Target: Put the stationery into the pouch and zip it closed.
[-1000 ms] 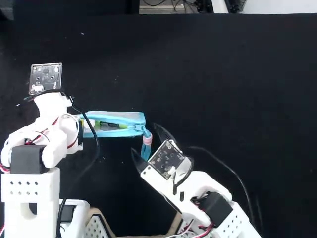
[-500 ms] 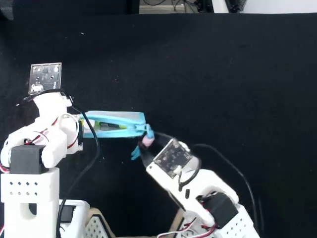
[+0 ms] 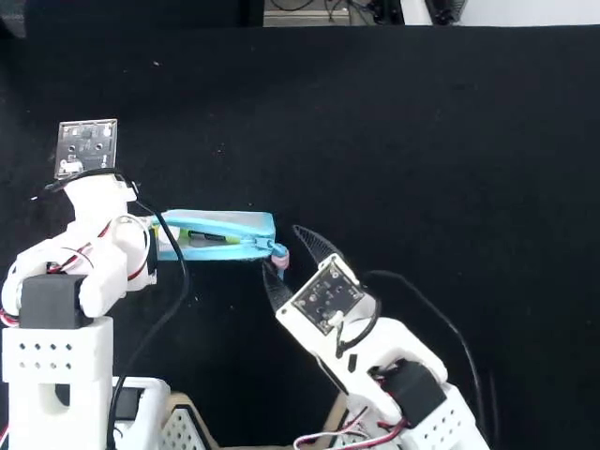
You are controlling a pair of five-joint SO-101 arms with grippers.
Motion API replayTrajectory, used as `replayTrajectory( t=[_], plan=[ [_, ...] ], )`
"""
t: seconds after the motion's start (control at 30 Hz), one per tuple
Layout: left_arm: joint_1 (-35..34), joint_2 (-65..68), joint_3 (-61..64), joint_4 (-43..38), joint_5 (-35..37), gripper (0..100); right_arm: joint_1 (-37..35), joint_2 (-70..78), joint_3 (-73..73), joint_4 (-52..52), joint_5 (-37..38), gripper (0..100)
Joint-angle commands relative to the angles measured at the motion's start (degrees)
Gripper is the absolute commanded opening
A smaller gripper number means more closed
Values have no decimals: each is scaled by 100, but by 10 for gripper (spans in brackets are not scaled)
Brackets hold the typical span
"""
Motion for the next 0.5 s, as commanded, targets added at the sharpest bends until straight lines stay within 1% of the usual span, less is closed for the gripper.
replayTrajectory(
  t=[0.0,0.13,0.17,0.2,0.27,0.3,0.33,0.4,0.47],
  plan=[
    [-31,62,303,-35,26,30,79,-277,136,-492,53,201],
    [-31,62,303,-35,26,30,79,-277,171,-536,53,199],
    [-31,62,303,-35,26,30,79,-277,136,-519,70,185],
    [-31,62,303,-35,26,30,79,-277,84,-457,97,150],
    [-31,62,303,-35,18,30,88,-277,-92,-316,97,31],
    [-31,62,303,-35,18,30,105,-277,-198,-246,88,5],
    [-31,62,303,-35,18,30,114,-277,-295,-114,70,30],
    [-31,62,303,-35,18,30,114,-277,-497,158,88,7],
    [-31,62,303,-35,18,30,114,-277,-646,352,97,11]
  ],
)
